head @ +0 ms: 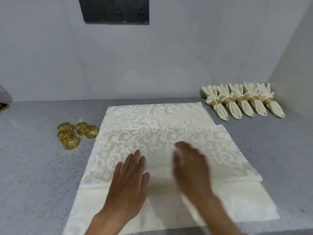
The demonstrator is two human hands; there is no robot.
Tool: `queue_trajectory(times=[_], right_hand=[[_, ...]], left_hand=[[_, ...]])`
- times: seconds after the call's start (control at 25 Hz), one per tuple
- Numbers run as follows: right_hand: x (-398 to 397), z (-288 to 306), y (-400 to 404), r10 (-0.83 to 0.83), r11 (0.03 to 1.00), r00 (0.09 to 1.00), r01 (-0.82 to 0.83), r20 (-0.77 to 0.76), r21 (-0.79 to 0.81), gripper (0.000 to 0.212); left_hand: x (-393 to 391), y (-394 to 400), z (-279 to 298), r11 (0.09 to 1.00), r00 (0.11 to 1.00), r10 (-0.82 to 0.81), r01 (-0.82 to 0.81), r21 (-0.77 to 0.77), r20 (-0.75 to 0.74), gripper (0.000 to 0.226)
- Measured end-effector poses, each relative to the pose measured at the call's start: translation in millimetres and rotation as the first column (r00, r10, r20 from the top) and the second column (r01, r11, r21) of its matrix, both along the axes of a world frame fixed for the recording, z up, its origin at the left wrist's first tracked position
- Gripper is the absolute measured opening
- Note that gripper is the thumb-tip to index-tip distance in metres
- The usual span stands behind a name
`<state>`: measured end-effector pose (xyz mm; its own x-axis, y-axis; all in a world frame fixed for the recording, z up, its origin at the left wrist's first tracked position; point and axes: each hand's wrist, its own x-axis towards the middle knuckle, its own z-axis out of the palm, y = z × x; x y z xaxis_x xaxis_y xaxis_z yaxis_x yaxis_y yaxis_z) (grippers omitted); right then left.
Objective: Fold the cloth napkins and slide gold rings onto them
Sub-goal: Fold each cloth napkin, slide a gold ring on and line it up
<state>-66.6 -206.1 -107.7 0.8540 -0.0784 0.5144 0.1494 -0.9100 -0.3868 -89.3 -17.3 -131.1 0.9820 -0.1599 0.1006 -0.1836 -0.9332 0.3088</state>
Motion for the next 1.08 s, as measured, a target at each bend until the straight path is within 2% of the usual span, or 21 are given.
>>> queue_trajectory(times=[0.04,0.08,0.16,0.32,0.44,0.48,0.56,0.6,0.64,0.72,0.8,0.88,0.96,1.08], right_hand=[[-17.9,-11.4,34.1,0.115,0.993,0.978,-0.118,-0.173,-0.008,0.046],[-29.6,-26.7,54.1,0.159,0.984,0.933,-0.178,-0.323,-0.029,0.056],[-33.4,-41.0,42.3,0.104,0.973,0.930,-0.168,-0.352,-0.157,0.071],[-42.8,-40.8,-79.4,-0.186,0.958,0.877,0.061,-0.444,-0.281,0.089],[-51.8,-32.0,-122.5,-0.368,0.897,0.801,0.173,-0.472,-0.406,0.076],[-51.5,-29.3,-116.5,-0.388,0.883,0.806,0.187,-0.446,-0.431,0.072],[-41.3,-21.0,-78.4,-0.338,0.906,0.886,0.216,-0.316,-0.363,0.068],[-36.7,-16.5,-52.3,-0.274,0.939,0.903,0.178,-0.330,-0.294,0.066],[-33.0,-15.5,-24.0,-0.134,0.972,0.939,0.064,-0.316,-0.224,0.064],[-31.7,-20.9,24.0,0.093,0.978,0.932,-0.151,-0.351,-0.143,0.070],[-28.5,-33.8,45.1,0.094,0.952,0.913,-0.199,-0.398,-0.233,0.079],[-27.8,-50.2,44.1,0.033,0.951,0.916,-0.152,-0.400,-0.269,0.067],[-27.0,-59.1,41.9,0.027,0.956,0.909,-0.146,-0.417,-0.255,0.061],[-27.9,-58.5,44.4,0.049,0.949,0.915,-0.168,-0.401,-0.267,0.060]], left_hand=[[-2.1,-1.0,-6.9,0.999,1.000,0.004,-0.003,0.035,-0.029,0.094],[-3.6,1.6,-10.5,0.997,0.998,0.003,0.001,0.071,-0.056,0.100],[-7.5,10.6,-10.1,0.994,0.995,0.018,-0.007,0.109,-0.099,0.100],[-12.8,31.7,-6.6,0.986,0.976,0.146,-0.129,0.106,-0.162,0.061],[-16.6,39.6,-6.3,0.969,0.959,0.234,-0.217,0.117,-0.159,0.059],[-17.9,38.6,-7.3,0.971,0.961,0.227,-0.210,0.115,-0.156,0.059],[-20.7,39.2,-6.9,0.976,0.965,0.212,-0.200,0.091,-0.153,0.061],[-21.1,38.9,-5.3,0.978,0.967,0.202,-0.191,0.085,-0.156,0.064],[-22.1,40.0,-4.4,0.979,0.968,0.192,-0.178,0.096,-0.164,0.067],[-19.3,43.3,3.4,0.981,0.966,0.162,-0.136,0.139,-0.203,0.065],[4.6,52.8,22.5,0.980,0.972,0.148,-0.120,0.160,-0.183,0.052],[48.1,61.3,44.9,0.975,0.987,0.138,-0.121,0.186,-0.081,0.040],[99.3,67.4,57.2,0.957,0.999,0.044,-0.039,0.286,-0.013,0.030],[151.4,74.3,57.2,0.903,0.990,-0.011,0.070,0.424,-0.140,0.031]])
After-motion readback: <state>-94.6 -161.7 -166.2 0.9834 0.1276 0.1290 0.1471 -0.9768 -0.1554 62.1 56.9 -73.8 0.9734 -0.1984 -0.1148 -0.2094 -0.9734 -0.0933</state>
